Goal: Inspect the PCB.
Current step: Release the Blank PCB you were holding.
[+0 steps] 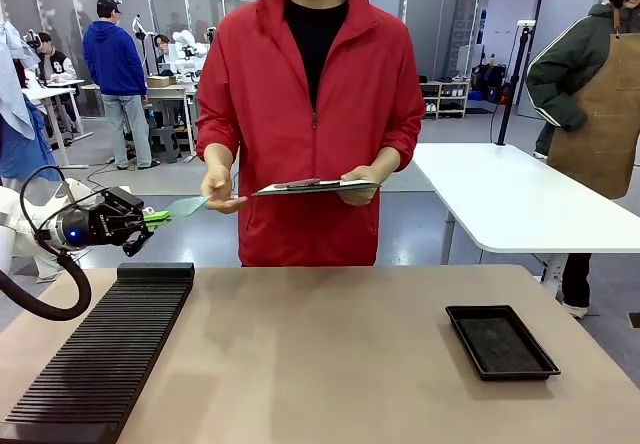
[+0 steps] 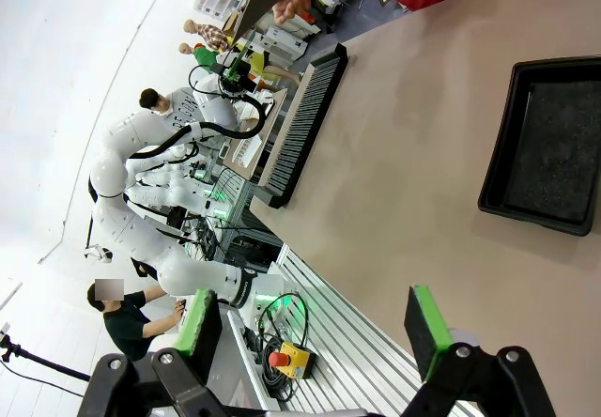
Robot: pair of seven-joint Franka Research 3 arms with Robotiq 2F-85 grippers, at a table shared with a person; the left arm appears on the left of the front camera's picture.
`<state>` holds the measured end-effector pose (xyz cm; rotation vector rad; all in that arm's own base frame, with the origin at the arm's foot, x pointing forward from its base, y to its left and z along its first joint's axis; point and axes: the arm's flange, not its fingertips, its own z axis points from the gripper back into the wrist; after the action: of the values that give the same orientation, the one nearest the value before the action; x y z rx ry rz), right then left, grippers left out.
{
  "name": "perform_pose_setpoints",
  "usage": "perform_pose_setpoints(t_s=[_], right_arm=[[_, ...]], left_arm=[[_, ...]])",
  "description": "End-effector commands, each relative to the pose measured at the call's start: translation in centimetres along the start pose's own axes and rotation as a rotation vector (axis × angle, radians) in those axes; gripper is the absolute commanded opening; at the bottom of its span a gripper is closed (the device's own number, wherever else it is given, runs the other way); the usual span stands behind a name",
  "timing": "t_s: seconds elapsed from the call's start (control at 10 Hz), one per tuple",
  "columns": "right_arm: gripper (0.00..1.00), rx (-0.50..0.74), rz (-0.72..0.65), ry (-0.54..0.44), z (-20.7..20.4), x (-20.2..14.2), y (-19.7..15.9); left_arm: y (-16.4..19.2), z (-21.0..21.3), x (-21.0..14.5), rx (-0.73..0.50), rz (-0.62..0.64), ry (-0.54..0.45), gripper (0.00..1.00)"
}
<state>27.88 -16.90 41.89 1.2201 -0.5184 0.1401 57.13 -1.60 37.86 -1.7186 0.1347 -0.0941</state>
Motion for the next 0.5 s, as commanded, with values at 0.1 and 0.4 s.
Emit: perform_pose_setpoints(t_s=[0.1, 0.4], right_arm=[[1.0, 0.011, 0.007, -0.012, 0.08, 0.12, 0.02], [1.0, 0.011, 0.007, -0.012, 0.08, 0.12, 0.02]], left_arm=[[-0.08, -0.11, -0.1, 0.006, 0.002, 0.012, 0.03], [-0.08, -0.11, -0.1, 0.006, 0.002, 0.012, 0.03]])
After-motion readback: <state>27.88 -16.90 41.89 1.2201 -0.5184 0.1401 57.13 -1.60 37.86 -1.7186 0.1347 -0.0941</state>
